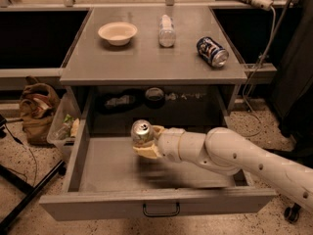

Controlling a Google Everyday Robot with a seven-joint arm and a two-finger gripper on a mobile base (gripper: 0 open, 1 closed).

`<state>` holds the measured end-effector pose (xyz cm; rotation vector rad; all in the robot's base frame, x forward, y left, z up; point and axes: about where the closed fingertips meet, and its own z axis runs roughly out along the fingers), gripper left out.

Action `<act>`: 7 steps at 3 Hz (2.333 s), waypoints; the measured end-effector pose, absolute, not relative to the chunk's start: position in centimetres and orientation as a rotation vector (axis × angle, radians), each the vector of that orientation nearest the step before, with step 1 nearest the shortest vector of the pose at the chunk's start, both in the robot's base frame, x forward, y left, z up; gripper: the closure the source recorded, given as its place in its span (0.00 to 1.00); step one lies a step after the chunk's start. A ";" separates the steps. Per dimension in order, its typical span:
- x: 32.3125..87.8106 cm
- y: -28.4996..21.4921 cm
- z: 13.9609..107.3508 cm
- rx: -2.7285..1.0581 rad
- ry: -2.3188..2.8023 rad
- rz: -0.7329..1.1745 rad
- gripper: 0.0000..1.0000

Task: Place 7up can into top drawer

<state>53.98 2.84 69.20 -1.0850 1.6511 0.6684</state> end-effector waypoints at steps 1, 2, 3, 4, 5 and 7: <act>55.5 2.9 67.8 -1.139 1.661 0.600 1.00; 56.2 2.5 65.9 -1.172 1.695 0.558 1.00; 56.4 2.0 64.0 -1.192 1.740 0.565 1.00; 56.5 2.1 63.5 -1.216 1.759 0.577 1.00; 56.5 2.1 63.5 -1.216 1.759 0.577 0.85; 56.5 2.1 63.5 -1.217 1.759 0.577 0.37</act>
Offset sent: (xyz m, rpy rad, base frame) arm 0.0307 -0.0144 -0.0573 -0.1922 -0.0097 -0.0168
